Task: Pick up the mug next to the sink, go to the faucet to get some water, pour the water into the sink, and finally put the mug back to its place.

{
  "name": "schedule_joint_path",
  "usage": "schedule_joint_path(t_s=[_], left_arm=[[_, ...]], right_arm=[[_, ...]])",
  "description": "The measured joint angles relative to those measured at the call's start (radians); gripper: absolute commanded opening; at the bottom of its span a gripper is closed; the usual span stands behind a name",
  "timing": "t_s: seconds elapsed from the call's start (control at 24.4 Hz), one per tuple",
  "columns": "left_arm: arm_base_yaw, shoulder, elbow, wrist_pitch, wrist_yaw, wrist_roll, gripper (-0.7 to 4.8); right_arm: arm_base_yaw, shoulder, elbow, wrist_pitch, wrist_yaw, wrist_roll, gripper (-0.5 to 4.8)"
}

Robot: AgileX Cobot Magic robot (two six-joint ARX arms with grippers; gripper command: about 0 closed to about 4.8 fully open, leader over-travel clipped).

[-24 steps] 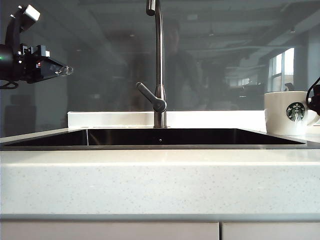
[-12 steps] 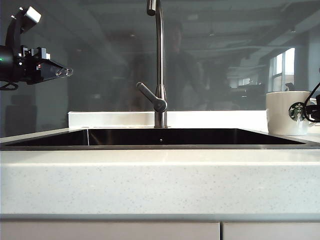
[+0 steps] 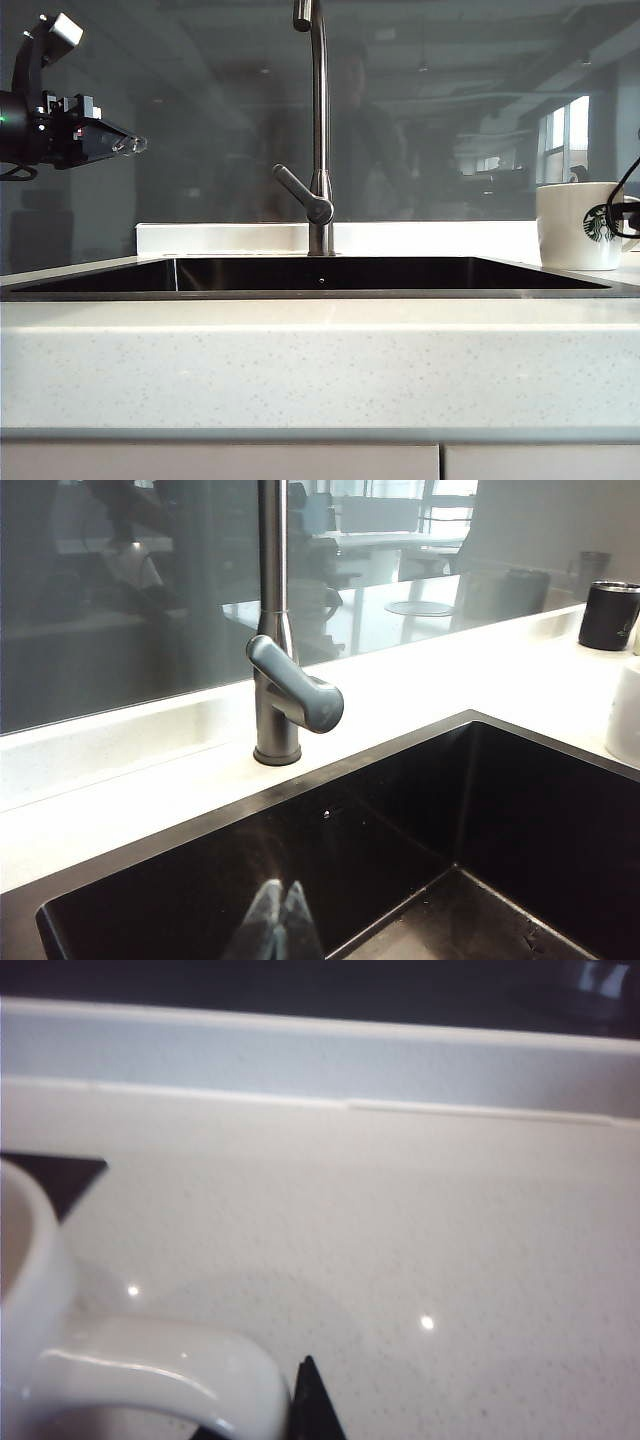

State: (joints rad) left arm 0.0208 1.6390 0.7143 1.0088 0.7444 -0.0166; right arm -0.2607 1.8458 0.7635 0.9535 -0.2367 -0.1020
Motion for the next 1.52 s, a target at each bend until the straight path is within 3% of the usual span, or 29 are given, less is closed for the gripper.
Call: schedule_joint_path(t_s=[0.04,0.37,0.74,0.94,1.15,1.35,1.52], left_arm=[[0.000,0.000,0.000,0.000,0.000,0.000,-0.05],[0.000,0.000,0.000,0.000,-0.008,0.000,-0.05],[0.000,0.010,0.000,0.001,-0.008,0.000,-0.05],[-0.001,0.055,0.000,0.004,-0.008,0.000,-0.05],[-0.001,0.095,0.000,0.014,-0.008,0.000,-0.05],[-0.002,0.132,0.034,0.027,-0.008,0.001,-0.05],[-0.002,0.162,0.078,0.024,0.005,-0.002,-0.05]], right_arm=[[0.001,0.000,0.004,0.000,0.000,0.000,-0.08],[0.013,0.000,0.004,0.006,0.000,0.018,-0.08],[0.025,0.005,-0.002,0.121,-0.050,0.272,-0.08],[0.119,0.006,0.006,0.130,-0.051,0.296,-0.08],[0.254,0.006,0.181,-0.035,-0.053,0.294,-0.08],[0.389,0.006,0.444,-0.410,-0.023,0.161,-0.08],[0.465,0.013,0.568,-0.518,0.013,0.105,-0.08]])
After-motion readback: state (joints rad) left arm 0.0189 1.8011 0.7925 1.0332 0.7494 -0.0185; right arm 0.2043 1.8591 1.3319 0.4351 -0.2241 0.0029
